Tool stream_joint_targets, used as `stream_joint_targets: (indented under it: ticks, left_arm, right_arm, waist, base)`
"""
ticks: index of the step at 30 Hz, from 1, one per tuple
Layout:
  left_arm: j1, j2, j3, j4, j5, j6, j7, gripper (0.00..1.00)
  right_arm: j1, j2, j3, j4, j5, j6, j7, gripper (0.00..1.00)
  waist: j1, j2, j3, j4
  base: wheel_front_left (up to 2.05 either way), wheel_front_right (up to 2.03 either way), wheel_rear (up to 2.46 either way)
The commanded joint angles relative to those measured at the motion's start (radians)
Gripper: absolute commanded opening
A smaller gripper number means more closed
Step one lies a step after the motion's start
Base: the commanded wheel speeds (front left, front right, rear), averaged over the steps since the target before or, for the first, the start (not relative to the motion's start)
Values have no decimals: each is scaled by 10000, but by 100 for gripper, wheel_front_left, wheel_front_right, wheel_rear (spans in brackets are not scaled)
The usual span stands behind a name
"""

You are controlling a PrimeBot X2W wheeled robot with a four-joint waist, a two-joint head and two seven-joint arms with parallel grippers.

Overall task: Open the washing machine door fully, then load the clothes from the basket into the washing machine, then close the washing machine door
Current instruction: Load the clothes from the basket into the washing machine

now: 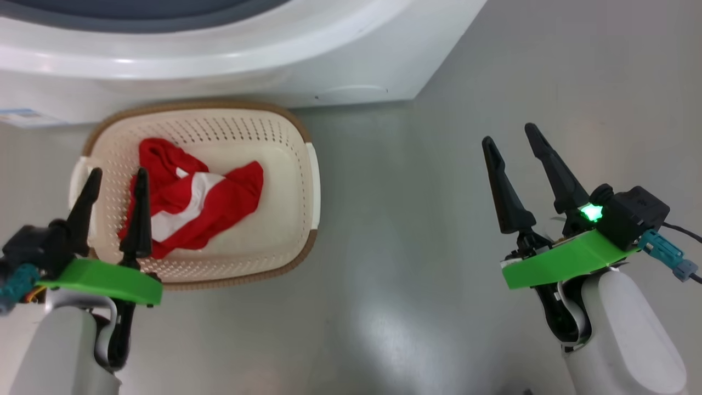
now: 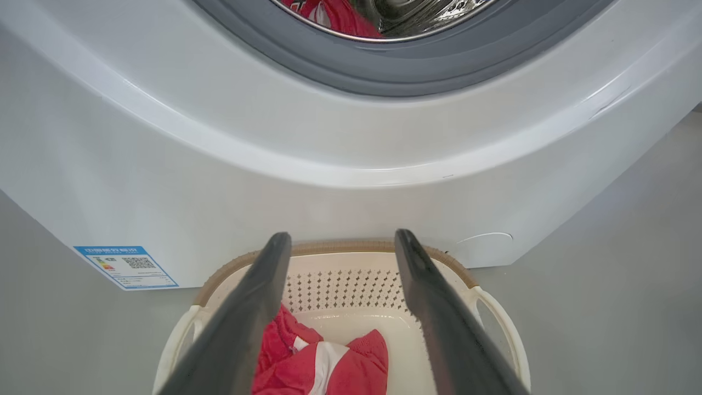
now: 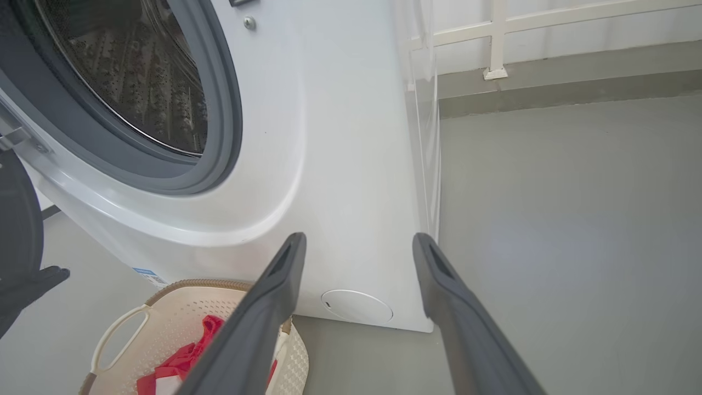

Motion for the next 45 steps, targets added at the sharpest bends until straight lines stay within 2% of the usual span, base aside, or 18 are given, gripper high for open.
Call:
stream_joint_targets:
  ticks: [1,12,27,45]
  left_arm:
    - [-199,425,231,-9,-89,-29,-80,100]
    - [-1870,1043,-1063,2132,-929,-30,-80,100]
    - [-4292,1553,-3601,5158,-2753,-30,-31,100]
    - [-5626,2033,-5649,6909,-4498,-30,822,100]
  right_arm:
    - [-16,101,232,-278,-76,16,-46,100]
    - [-361,287,159,-460,-200,16,-46,100]
    - [-800,598,359,-730,-273,16,-46,100]
    - [-806,726,384,-990,-329,16,-46,100]
  waist:
    - [0,-1,489,-134]
    - [0,-1,1486,-358]
    - [0,-1,2848,-905]
    - [0,-1,3797,-1565]
  base:
    - [0,0,0]
    - [0,0,0]
    - [0,0,0]
    - [0,0,0]
